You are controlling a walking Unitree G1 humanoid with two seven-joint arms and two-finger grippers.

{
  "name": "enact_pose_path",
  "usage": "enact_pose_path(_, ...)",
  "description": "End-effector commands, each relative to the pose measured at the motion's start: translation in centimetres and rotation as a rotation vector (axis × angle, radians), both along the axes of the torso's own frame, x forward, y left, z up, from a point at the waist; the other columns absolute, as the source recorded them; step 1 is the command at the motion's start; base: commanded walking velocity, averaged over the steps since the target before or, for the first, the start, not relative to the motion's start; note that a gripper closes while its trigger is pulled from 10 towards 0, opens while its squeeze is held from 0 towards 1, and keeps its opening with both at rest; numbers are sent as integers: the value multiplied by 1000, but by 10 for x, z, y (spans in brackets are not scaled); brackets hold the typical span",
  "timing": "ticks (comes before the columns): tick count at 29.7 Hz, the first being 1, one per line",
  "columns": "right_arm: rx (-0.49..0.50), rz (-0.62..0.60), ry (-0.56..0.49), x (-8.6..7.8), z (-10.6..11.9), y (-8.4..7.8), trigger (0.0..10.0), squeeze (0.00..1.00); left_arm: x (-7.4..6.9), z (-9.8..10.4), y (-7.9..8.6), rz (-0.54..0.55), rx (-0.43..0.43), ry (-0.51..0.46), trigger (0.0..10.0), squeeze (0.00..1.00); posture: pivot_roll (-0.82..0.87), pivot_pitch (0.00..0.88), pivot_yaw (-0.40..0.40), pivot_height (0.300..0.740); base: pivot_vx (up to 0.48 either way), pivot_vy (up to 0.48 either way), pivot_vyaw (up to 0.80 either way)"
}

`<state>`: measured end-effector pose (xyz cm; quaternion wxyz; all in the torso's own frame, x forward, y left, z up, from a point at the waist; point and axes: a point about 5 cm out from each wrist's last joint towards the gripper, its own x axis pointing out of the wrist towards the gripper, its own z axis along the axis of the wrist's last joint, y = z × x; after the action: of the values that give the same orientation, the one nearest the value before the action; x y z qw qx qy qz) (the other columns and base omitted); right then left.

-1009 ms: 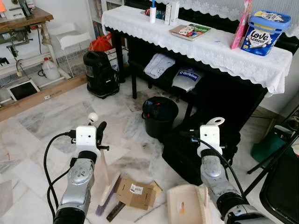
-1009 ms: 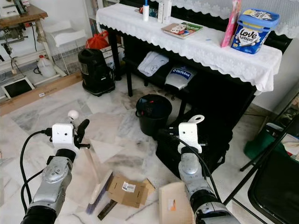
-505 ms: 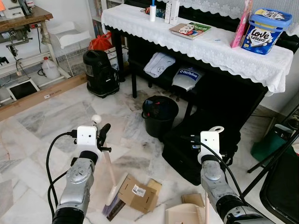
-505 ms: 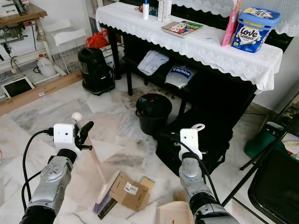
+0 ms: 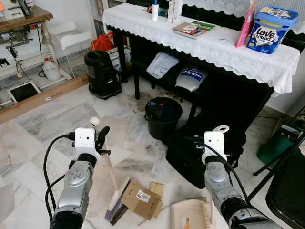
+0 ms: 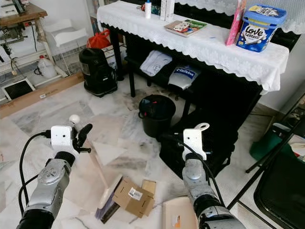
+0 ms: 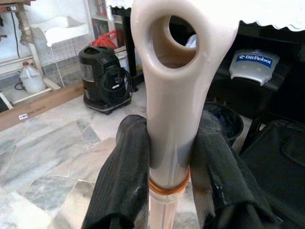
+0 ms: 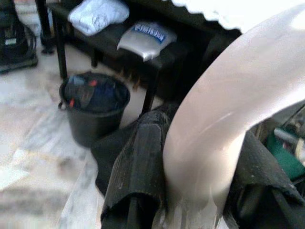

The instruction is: Sweep floor

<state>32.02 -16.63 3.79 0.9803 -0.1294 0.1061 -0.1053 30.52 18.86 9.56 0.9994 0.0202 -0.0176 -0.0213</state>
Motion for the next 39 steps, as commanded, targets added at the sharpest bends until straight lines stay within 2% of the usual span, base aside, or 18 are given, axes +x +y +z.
enact_pose_path(1, 19, -11, 112, -8, -16, 0, 10000, 0, 2, 11, 2, -11, -14, -42, 10000, 0, 52, 48, -10, 740, 0, 0, 0)
enact_pose_path(6, 12, -9, 179, -16, -27, 2, 10000, 0, 3, 12, 3, -22, -10, -34, 10000, 0, 55, 50, -8, 740, 0, 0, 0)
enact_pose_path(14, 16, -4, 190, -16, -28, 3, 10000, 0, 4, 13, 4, -33, -6, -20, 10000, 0, 53, 50, -4, 740, 0, 0, 0)
enact_pose_path(19, 110, -43, 233, -15, -30, 1, 10000, 0, 5, 11, 3, -43, -6, -10, 10000, 0, 53, 50, -4, 740, 0, 0, 0)
enact_pose_path(22, 244, -86, 287, -16, -34, 2, 10000, 0, 5, 11, 2, -49, -4, -1, 10000, 0, 47, 51, -4, 740, 0, 0, 0)
enact_pose_path(23, 244, -86, 287, -16, -34, 2, 10000, 0, 5, 11, 2, -49, -4, -1, 10000, 0, 47, 51, -4, 740, 0, 0, 0)
enact_pose_path(24, 300, -103, 305, -16, -35, 4, 10000, 0, 5, 11, 2, -51, -2, 1, 10000, 0, 47, 50, -5, 740, 0, 0, 0)
enact_pose_path(25, 300, -103, 305, -16, -35, 4, 10000, 0, 5, 11, 2, -51, -2, 1, 10000, 0, 47, 50, -5, 740, 0, 0, 0)
enact_pose_path(26, 347, -115, 322, -16, -36, 5, 10000, 0, 5, 11, 2, -52, -2, 4, 10000, 0, 46, 49, -5, 740, 0, 0, 0)
enact_pose_path(34, 488, -126, 377, -12, -35, 13, 10000, 0, 6, 10, 4, -56, -1, 13, 10000, 0, 46, 48, -7, 740, 0, 0, 0)
enact_pose_path(39, 489, -103, 368, -7, -29, 15, 10000, 0, 6, 10, 4, -58, -4, 15, 10000, 0, 46, 48, -7, 740, 0, 0, 0)
